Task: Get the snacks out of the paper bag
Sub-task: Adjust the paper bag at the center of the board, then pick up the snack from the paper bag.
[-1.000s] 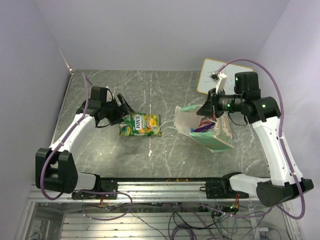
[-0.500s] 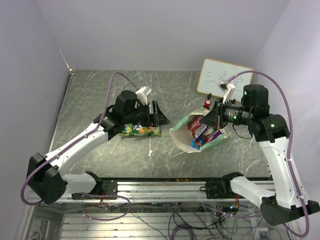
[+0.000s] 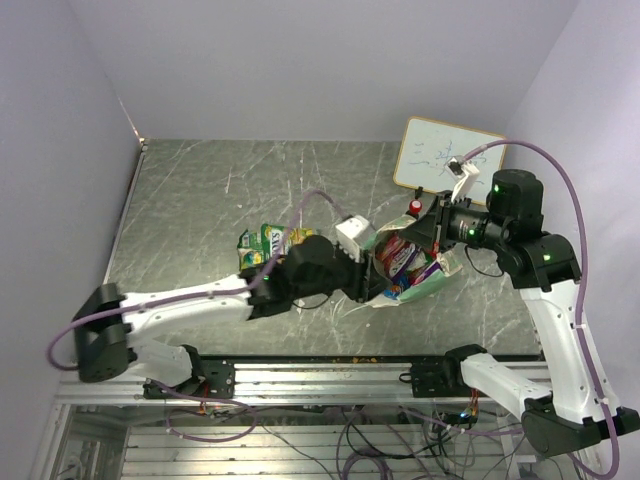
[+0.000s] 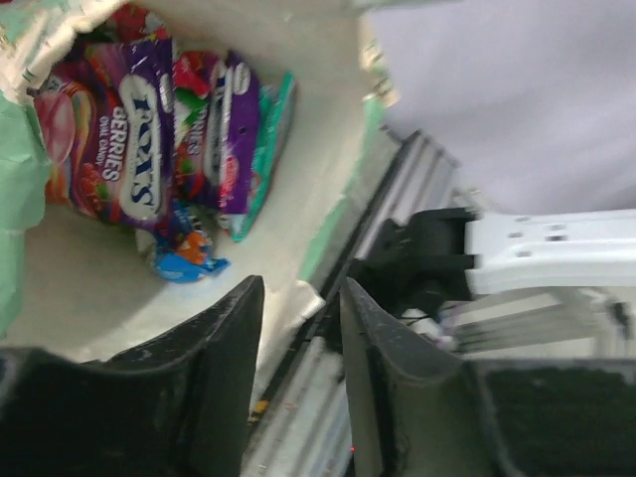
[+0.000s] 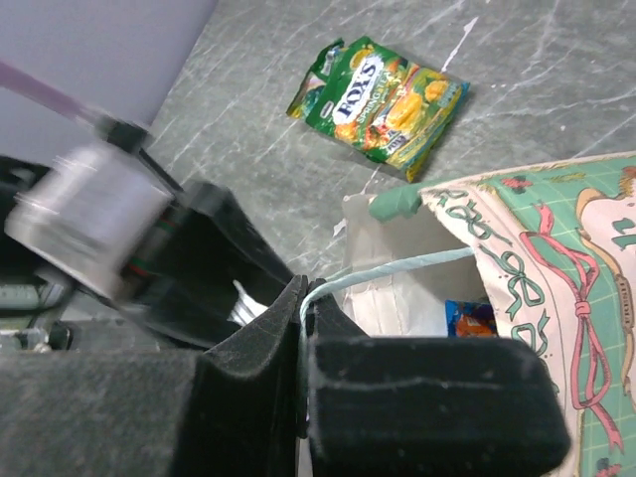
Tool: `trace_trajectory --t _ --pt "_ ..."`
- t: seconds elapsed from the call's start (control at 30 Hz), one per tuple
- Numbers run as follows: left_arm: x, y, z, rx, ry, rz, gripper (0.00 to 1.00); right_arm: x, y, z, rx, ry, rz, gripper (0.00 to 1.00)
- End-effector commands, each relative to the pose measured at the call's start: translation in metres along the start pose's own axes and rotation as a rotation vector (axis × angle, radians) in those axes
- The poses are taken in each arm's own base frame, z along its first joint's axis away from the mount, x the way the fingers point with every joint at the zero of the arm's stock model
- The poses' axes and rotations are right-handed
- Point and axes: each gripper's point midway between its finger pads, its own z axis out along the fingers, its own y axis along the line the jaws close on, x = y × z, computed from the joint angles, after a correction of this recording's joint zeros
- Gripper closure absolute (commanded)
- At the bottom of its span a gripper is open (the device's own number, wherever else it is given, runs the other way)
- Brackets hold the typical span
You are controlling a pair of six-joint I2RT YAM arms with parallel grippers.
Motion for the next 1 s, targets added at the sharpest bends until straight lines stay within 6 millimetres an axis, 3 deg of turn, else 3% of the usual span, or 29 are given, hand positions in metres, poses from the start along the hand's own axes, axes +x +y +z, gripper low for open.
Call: trace_trajectory --t 0.0,0.2,0.47,0.6,0.8,0.97 --pt "-0.007 0.018 0.040 -0.109 -0.095 0.150 0.59 -0.017 0.010 -0.013 0.014 -0.062 -0.029 1.00" --pt "0.010 0.032 0.078 -0.137 -0.101 0.165 0.69 -0.023 0.010 -0.023 0.061 -0.062 -0.050 1.00" --pt "0.041 0.044 0.111 -0.139 -0.061 0.194 0.61 -0.028 0.011 -0.027 0.082 -0.076 -0.035 1.00" --pt "0.052 0.043 0.117 -0.186 -0.065 0.211 0.51 -0.030 0.009 -0.029 0.099 -0.084 -0.030 1.00" --pt "0.066 0.070 0.125 -0.371 -0.047 0.217 0.44 -0.034 0.012 -0.033 0.100 -0.086 -0.049 1.00" --pt "0.066 0.097 0.118 -0.540 -0.047 0.255 0.36 -0.036 0.013 -0.033 0.094 -0.088 -0.060 1.00"
